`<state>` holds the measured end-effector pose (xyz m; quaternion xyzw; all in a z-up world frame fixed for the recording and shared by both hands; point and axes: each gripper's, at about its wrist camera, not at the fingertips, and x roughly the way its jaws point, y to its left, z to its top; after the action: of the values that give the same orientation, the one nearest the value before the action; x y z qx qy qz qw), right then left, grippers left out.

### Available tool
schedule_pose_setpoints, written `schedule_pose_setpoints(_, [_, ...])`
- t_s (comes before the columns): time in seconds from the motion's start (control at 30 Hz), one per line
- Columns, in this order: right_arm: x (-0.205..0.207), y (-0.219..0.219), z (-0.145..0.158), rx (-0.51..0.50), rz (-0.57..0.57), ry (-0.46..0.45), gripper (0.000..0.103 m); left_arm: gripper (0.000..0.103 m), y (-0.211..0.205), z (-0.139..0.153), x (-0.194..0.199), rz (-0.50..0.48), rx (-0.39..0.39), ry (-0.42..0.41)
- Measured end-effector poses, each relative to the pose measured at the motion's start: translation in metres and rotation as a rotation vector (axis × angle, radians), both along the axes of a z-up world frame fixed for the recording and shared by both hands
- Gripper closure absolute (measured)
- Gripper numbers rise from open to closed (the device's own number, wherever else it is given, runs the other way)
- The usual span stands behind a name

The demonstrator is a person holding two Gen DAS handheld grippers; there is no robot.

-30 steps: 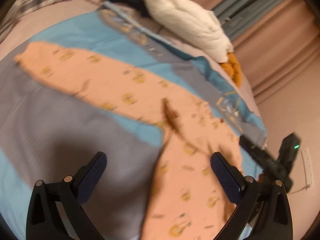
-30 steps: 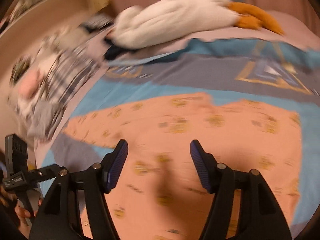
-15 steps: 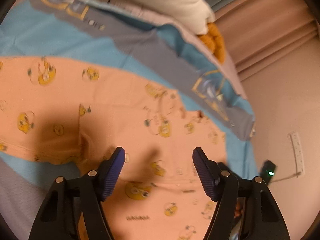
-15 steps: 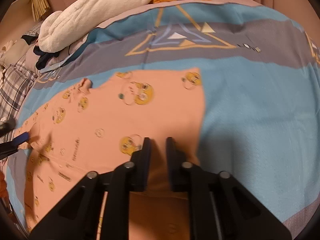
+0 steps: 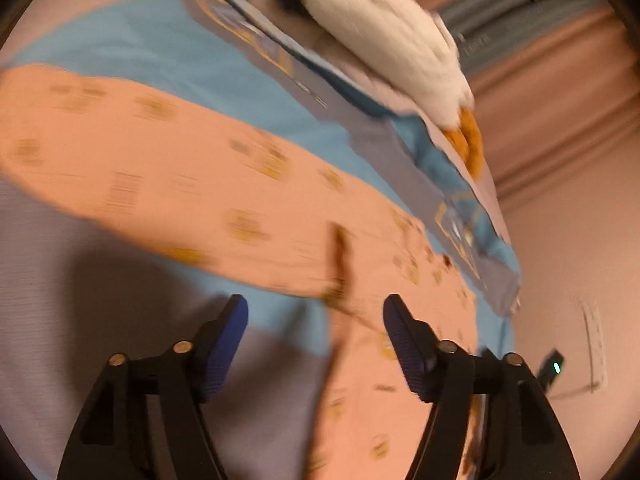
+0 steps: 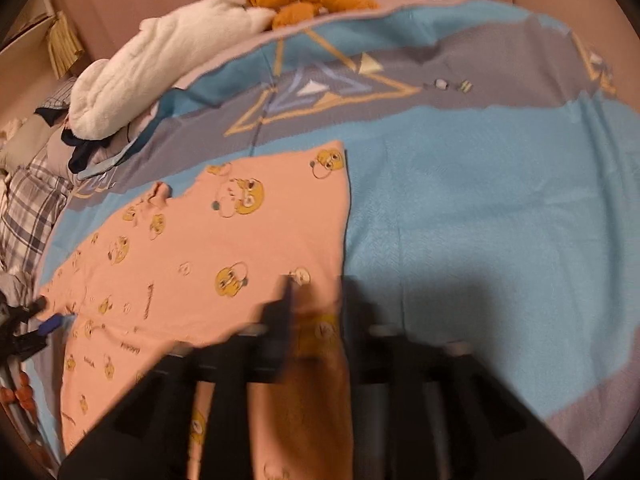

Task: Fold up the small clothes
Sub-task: 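Move the left gripper to the other sleeve cuff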

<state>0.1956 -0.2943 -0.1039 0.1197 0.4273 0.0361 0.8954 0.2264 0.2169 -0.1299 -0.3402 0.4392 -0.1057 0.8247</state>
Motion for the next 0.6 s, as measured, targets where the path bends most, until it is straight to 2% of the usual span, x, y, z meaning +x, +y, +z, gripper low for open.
schedule_pose_setpoints(0.03, [-0.006, 0.002, 0.004, -0.006, 0.007, -0.02, 0.052, 0.034, 0.015, 0.0, -0.006, 0.03, 0.0, 0.001])
schedule_pose_setpoints(0.1, [-0.021, 0.008, 0.014, -0.014, 0.043, -0.056, 0.052, 0.034, 0.044, -0.001, -0.018, 0.099, -0.007, 0.014])
schedule_pose_setpoints(0.2, [-0.038, 0.016, 0.023, -0.016, 0.077, -0.083, 0.052, 0.034, 0.082, -0.01, -0.031, 0.203, -0.063, 0.041])
schedule_pose_setpoints(0.33, [-0.061, 0.029, 0.029, 0.024, 0.123, -0.097, 0.049, 0.022, 0.117, -0.022, -0.04, 0.318, -0.157, 0.039])
schedule_pose_setpoints(0.37, [-0.064, 0.033, 0.029, 0.026, 0.13, -0.097, 0.049, 0.022, 0.126, -0.027, -0.04, 0.349, -0.189, 0.036])
schedule_pose_setpoints(0.5, [-0.077, 0.047, 0.03, 0.032, 0.162, -0.091, 0.049, 0.022, 0.146, -0.038, -0.026, 0.398, -0.271, 0.021])
schedule_pose_setpoints(0.6, [-0.08, 0.055, 0.032, 0.041, 0.176, -0.089, 0.049, 0.022, 0.157, -0.042, -0.013, 0.425, -0.283, 0.001])
